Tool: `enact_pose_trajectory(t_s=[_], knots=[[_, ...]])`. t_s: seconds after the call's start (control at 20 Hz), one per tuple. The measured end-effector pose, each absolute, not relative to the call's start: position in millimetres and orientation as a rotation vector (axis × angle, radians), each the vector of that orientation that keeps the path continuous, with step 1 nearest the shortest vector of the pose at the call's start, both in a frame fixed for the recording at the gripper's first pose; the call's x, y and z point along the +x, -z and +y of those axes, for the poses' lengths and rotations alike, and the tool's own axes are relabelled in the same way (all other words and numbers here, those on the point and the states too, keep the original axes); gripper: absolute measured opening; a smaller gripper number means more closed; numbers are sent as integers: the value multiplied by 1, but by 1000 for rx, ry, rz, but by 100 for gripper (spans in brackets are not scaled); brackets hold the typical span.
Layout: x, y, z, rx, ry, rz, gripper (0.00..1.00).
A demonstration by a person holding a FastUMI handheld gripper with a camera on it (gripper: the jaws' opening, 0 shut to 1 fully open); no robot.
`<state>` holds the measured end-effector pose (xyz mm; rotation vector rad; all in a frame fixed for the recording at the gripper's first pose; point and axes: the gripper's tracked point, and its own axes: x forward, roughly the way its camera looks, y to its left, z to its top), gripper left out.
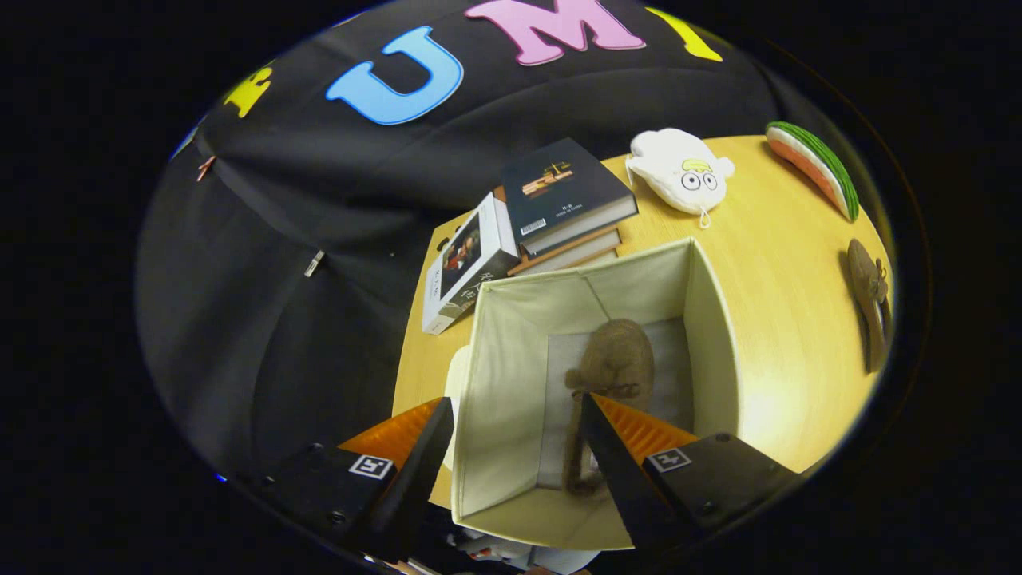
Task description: Open the storage box then place both shoes into the box .Put the left shoe in first, then the right shoe, with the right side of both shoes facing outward in a uniform manner.
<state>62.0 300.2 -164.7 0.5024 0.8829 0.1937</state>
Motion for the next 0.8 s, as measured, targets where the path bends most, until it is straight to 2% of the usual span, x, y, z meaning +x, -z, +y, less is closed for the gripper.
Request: enact_pose_trajectory(t_s=[0.35,0.55,0.8], knots=[[48,100,190,300,-203,672,98],[34,105,87,179,-117,650,98],[10,139,-28,130,-21,723,99]])
